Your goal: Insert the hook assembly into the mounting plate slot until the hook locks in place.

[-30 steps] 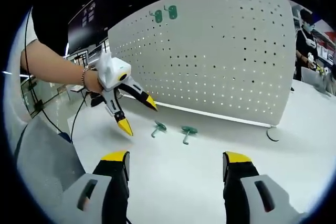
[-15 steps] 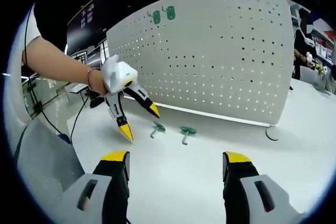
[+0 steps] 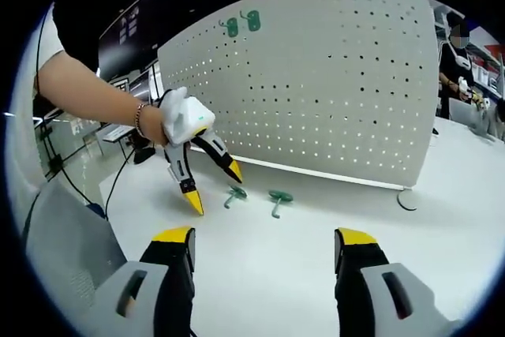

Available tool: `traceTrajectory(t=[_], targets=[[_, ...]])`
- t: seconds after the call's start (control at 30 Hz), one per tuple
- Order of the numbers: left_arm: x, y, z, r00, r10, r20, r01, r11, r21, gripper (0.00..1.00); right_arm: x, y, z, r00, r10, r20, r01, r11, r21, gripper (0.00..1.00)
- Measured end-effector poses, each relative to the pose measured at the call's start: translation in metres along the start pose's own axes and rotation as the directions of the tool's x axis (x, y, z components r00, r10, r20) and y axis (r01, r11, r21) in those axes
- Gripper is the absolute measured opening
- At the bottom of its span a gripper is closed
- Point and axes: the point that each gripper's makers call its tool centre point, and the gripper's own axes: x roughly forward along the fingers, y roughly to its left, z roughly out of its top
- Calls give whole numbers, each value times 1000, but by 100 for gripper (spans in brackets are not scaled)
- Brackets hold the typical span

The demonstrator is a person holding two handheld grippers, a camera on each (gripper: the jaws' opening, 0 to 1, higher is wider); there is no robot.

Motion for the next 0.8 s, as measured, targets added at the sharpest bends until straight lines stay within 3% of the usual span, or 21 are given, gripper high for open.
traceTrajectory(t=[0.5, 0.8], targets=[[1, 2, 3, 1000, -16, 14, 16, 1000, 3, 63, -1, -3, 2, 1000, -8, 12, 8, 1000, 18, 68], [-1, 4, 4, 1000, -14, 24, 14, 1000, 2, 47, -1, -2, 1, 1000, -7, 10, 7, 1000, 15, 67]])
